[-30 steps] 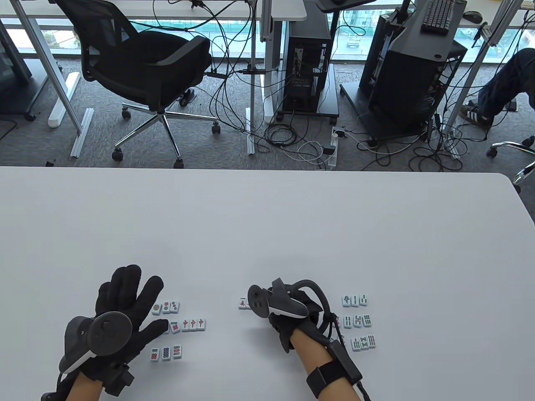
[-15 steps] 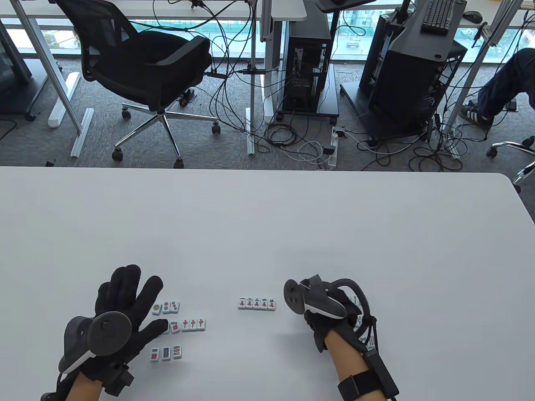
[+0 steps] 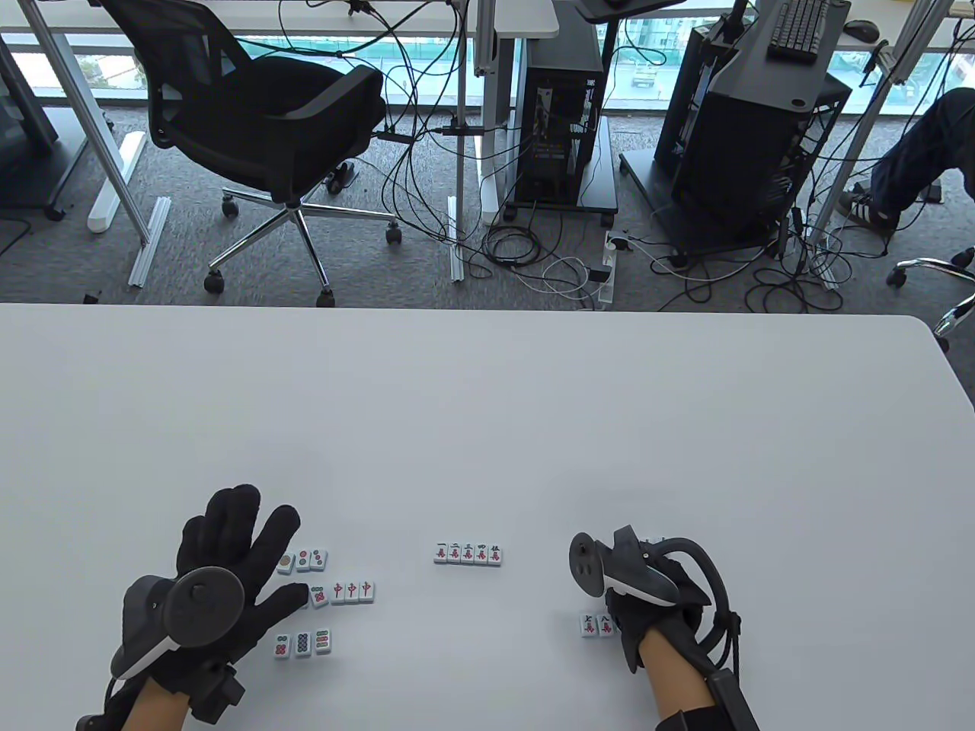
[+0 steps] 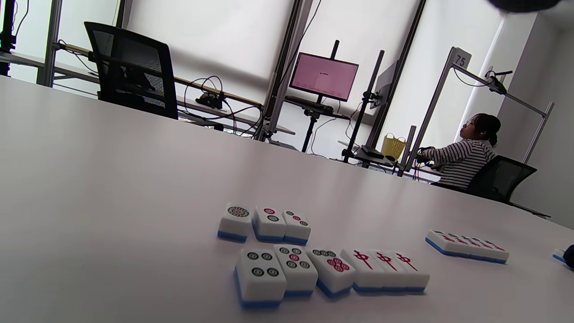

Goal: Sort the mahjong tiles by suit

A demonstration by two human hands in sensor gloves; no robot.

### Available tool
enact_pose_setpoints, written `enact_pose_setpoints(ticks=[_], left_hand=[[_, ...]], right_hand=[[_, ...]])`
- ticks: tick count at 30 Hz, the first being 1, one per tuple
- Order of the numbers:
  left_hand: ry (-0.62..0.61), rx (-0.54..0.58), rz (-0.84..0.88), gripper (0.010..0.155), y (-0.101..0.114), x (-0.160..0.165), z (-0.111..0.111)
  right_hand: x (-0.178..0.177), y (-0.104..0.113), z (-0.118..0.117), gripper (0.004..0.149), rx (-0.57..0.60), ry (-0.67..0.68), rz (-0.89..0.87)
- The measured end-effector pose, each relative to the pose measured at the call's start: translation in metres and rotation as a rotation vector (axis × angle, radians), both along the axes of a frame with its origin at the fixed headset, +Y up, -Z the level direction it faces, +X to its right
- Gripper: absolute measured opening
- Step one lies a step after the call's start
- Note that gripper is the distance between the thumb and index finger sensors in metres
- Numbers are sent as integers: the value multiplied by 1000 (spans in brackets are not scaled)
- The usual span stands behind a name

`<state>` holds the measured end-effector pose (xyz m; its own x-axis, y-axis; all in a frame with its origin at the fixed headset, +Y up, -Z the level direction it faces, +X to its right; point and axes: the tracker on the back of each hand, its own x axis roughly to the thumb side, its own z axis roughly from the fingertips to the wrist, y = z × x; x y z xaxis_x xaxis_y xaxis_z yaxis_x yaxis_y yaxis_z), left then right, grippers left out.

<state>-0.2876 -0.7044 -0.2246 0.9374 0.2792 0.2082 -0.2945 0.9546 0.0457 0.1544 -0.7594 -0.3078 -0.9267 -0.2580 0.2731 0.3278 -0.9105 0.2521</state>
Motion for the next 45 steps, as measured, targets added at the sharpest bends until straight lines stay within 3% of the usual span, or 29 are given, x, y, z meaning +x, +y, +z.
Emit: enact_pose_setpoints(ticks=[3, 8, 14, 25, 30, 37, 45], left_hand=[[2, 0, 2, 83, 0, 0, 0], [3, 1, 5, 83, 0, 0, 0], [1, -3, 4, 83, 0, 0, -1], [-2, 7, 21, 83, 0, -1, -1], [-6, 6, 19, 83, 0, -1, -1], [-9, 5, 20, 83, 0, -1, 0], [-10, 4, 13, 83, -1, 0, 0]], right_hand=[[-7, -3, -1, 57, 31, 23, 25], [-19, 0, -8, 57, -36, 0, 13], [-67, 6, -10, 57, 57, 123, -154], [-111, -3, -19, 55, 61, 183, -176], [-111, -6, -17, 55, 89, 203, -162], [-88, 13, -5, 60, 115, 190, -165], [-35, 23, 18, 61, -17, 50, -86]])
